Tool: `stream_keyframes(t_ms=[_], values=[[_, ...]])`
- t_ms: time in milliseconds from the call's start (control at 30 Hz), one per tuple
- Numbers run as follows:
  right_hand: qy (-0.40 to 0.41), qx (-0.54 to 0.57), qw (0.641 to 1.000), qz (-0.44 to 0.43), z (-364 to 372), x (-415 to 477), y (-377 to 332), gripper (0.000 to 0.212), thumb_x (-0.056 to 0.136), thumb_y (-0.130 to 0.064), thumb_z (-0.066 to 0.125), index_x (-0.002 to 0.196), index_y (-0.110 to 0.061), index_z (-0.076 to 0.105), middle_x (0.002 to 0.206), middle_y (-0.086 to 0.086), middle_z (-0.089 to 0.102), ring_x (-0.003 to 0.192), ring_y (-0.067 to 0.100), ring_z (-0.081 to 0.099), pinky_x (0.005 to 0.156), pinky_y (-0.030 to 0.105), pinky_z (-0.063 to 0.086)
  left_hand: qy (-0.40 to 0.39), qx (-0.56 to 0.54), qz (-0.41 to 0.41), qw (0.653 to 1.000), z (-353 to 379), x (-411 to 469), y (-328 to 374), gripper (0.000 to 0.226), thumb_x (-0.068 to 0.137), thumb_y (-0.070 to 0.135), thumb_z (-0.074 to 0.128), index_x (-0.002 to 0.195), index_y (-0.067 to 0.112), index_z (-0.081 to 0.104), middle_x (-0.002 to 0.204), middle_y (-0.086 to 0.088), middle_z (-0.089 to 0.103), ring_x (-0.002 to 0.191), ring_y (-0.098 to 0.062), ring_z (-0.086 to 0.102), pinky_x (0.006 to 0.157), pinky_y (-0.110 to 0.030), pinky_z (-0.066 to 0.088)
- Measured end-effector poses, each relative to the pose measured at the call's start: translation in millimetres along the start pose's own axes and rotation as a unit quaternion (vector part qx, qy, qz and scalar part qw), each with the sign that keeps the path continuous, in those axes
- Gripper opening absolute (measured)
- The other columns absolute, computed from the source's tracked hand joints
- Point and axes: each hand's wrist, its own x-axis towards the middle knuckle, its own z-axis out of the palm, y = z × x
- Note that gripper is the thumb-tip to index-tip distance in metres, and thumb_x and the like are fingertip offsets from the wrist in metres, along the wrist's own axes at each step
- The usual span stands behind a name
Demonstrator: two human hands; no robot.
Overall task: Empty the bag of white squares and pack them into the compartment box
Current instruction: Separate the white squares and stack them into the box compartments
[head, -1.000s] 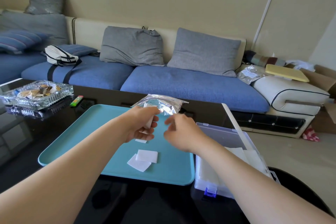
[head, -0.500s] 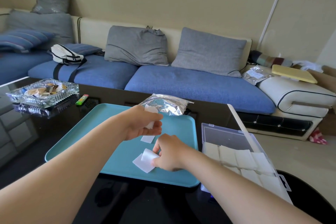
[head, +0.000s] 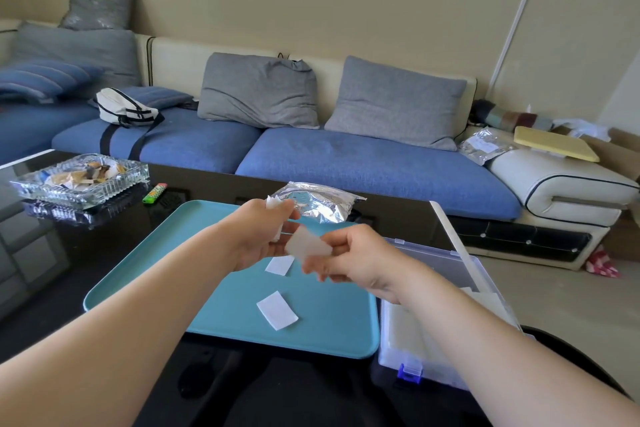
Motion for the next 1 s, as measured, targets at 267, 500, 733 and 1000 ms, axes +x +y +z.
stream_keyframes(t_ms=[267, 500, 733, 1000], values=[[0.095, 0.233, 0.967, -0.046, 4.3, 3.5, -16.2, 0.029, 0.112, -0.009, 0.042, 0.114, -0.006, 0.071, 0.093, 0.008, 0.08, 0.066, 0.017, 0.064, 0.063, 0.027, 0.046, -0.12, -0.078, 0.033, 0.989, 10.4, -5.6, 4.5, 0.054, 0.106, 0.049, 0.053, 0.129, 0.002, 0.066, 0.121, -0.022, 0.073, 0.102, -0.027, 0.073, 0.099, -0.041, 0.06], [0.122, 0.178, 0.976, -0.027, 12.6, 4.6, -21.5, 0.023, 0.11, -0.017, 0.049, 0.131, -0.02, 0.056, 0.081, 0.005, 0.072, 0.057, 0.016, 0.052, 0.049, 0.025, 0.04, -0.165, -0.032, 0.076, 0.983, 23.3, -14.5, 7.5, 0.053, 0.107, 0.048, 0.048, 0.088, 0.008, 0.077, 0.082, -0.017, 0.067, 0.07, -0.03, 0.063, 0.077, -0.031, 0.059], [0.1, -0.026, 0.993, -0.059, 20.1, -5.9, -29.0, 0.064, 0.094, -0.031, 0.074, 0.144, -0.033, 0.035, 0.091, 0.001, 0.075, 0.055, 0.011, 0.065, 0.048, 0.024, 0.047, -0.141, -0.018, 0.033, 0.989, 19.3, -10.4, 8.2, 0.029, 0.105, 0.019, 0.058, 0.113, -0.008, 0.063, 0.088, -0.025, 0.069, 0.069, -0.039, 0.064, 0.061, -0.04, 0.057], [0.204, -0.284, 0.917, -0.192, 16.4, -4.6, -20.4, 0.08, 0.069, -0.042, 0.092, 0.141, -0.042, 0.058, 0.125, -0.011, 0.054, 0.116, 0.009, 0.056, 0.093, 0.029, 0.049, -0.158, 0.044, -0.05, 0.985, 17.2, -9.6, 2.8, 0.033, 0.096, 0.023, 0.073, 0.122, 0.005, 0.064, 0.086, -0.013, 0.065, 0.078, -0.028, 0.068, 0.077, -0.044, 0.063]])
